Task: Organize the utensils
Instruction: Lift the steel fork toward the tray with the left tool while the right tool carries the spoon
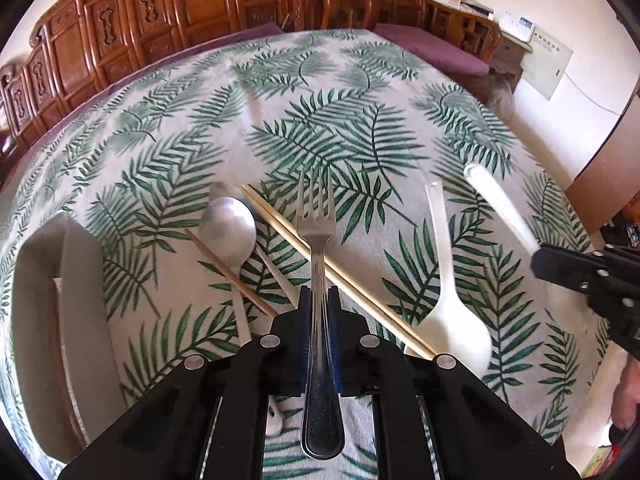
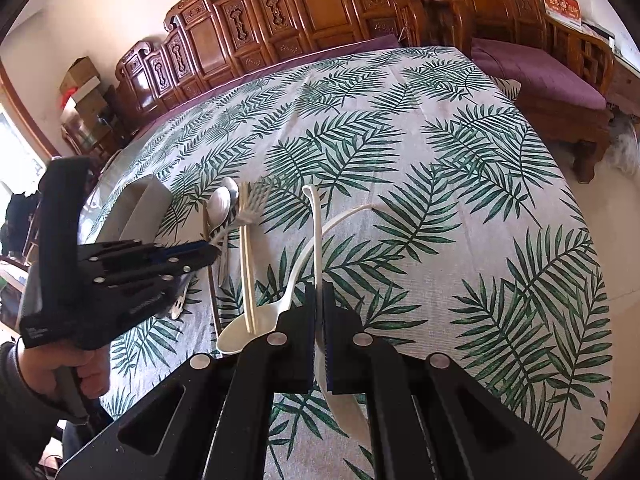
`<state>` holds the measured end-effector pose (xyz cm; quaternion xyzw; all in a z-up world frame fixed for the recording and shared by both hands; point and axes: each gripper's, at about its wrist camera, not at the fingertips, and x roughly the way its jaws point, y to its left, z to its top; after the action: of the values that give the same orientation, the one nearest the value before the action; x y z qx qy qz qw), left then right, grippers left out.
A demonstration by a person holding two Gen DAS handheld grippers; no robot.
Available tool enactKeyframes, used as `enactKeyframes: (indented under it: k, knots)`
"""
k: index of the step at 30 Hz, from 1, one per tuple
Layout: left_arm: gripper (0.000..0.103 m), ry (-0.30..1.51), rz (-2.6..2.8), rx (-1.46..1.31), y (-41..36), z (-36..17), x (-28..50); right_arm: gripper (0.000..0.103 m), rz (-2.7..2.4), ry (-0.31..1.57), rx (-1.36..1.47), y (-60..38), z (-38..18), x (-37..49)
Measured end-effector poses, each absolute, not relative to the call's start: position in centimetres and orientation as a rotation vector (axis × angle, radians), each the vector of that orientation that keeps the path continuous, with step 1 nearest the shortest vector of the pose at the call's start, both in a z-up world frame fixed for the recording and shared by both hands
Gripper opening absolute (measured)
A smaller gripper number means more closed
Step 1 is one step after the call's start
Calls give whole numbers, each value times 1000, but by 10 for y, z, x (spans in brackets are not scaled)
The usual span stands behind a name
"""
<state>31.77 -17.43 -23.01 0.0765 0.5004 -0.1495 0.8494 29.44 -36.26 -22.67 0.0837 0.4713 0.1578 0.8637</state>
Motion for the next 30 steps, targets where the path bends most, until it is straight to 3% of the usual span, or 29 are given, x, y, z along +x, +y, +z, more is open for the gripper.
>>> enactKeyframes:
  k: [30]
  knots:
    - [7,858,-271,100,-95,-113,246,5,398,859,85,-296,-136,253]
